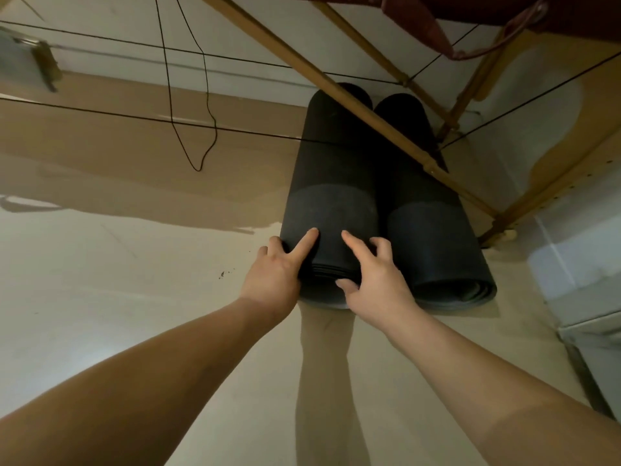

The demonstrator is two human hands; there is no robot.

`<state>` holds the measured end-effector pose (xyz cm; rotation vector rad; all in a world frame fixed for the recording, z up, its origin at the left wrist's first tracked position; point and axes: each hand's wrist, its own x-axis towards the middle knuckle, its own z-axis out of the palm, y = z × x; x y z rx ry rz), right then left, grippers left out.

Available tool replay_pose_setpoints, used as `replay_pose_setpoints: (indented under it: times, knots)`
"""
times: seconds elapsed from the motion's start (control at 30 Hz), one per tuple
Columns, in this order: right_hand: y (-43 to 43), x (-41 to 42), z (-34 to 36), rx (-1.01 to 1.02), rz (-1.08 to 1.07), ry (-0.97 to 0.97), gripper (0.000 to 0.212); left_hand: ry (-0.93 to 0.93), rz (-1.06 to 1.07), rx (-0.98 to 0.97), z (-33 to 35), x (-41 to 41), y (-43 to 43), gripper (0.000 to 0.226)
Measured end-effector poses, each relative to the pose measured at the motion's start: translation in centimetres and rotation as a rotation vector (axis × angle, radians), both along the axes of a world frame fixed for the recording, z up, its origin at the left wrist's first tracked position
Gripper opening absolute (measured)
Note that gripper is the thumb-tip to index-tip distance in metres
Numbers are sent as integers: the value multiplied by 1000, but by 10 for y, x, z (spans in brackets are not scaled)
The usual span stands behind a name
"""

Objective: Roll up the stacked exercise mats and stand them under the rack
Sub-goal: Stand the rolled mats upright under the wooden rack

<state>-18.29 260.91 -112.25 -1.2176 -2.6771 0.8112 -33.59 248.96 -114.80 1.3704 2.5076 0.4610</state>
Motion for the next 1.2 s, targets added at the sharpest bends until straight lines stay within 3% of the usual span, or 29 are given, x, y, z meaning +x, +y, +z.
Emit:
replay_pose_setpoints:
  times: [0.07,0.17,0.37,0.53,0.77,1.03,1.2]
  knots:
    - [3,7,-7,-137,-27,91,82,160,-41,-19,5,0,2,84]
    - [6,16,-15,-109,-65,79,82,252,-111,9,9,7,6,75]
    - [12,17,-7,99,-43,-22,98,-6,-28,148,3,15,9,74]
    - [7,12,-8,187,20,-42,88,-247,101,110,-4,6,3,84]
    - [19,10,-7,206,2,9,75,-310,146,194,-11,10,16,78]
    - [16,-11,5,327,105,-272,101,-401,148,255,-11,5,18,80]
    - [17,-19,17,439,145,-365,102,-504,165,310,-11,8,22,84]
